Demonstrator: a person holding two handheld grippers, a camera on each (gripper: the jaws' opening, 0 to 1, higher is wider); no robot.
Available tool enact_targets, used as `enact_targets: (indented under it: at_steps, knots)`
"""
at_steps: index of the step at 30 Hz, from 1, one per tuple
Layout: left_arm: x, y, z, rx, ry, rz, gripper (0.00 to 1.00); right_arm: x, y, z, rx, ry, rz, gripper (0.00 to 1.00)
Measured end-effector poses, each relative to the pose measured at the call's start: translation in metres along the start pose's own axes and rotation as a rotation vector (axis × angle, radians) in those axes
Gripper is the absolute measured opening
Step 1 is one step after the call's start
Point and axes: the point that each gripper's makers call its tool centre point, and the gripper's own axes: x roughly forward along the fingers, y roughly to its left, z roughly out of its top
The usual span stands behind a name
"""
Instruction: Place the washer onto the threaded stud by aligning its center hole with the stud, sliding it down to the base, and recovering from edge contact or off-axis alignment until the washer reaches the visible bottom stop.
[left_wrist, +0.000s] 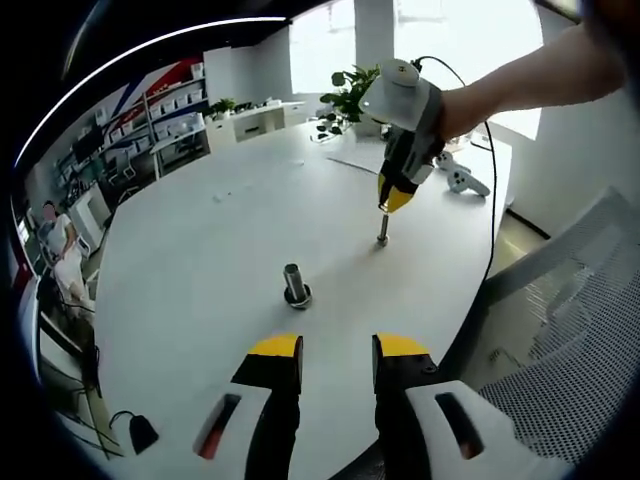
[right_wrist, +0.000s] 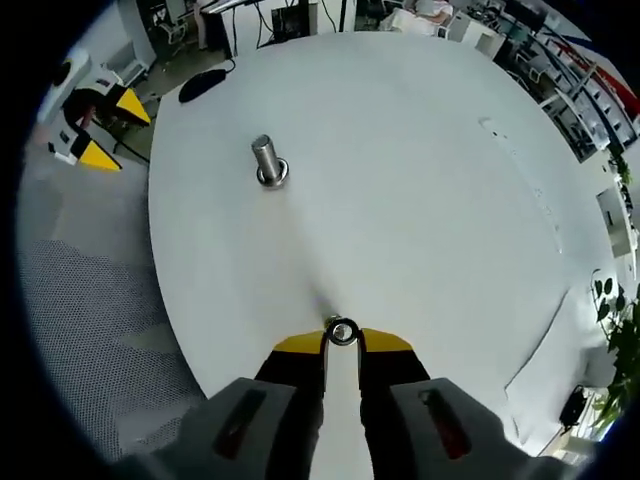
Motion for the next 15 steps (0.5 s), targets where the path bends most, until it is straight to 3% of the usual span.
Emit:
enact_targets:
  at_steps: [15]
  knots:
    - [-0.0003,0.0001,-0.0007,0.001,0.001,-0.001,0.26,0.0099,0.0036,-0.0058,-0.008,0.025,0.010,0.13]
